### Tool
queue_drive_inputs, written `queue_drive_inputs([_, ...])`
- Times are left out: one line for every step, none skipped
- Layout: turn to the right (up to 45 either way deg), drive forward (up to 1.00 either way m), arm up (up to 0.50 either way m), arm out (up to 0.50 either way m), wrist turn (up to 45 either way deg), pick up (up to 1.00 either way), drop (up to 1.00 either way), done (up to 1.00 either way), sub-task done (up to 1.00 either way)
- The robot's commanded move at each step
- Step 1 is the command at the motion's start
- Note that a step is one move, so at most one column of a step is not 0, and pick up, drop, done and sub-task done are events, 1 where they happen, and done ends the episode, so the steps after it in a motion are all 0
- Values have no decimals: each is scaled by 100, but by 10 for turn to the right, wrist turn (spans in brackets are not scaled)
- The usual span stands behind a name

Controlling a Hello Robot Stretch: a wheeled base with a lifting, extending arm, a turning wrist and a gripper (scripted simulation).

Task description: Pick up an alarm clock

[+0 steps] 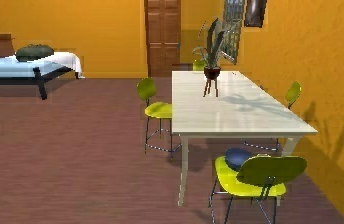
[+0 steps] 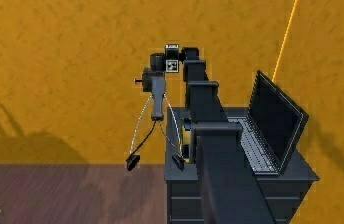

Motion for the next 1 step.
queue_drive_inputs([0, 0, 0, 0, 450, 0, 0, 0, 0])
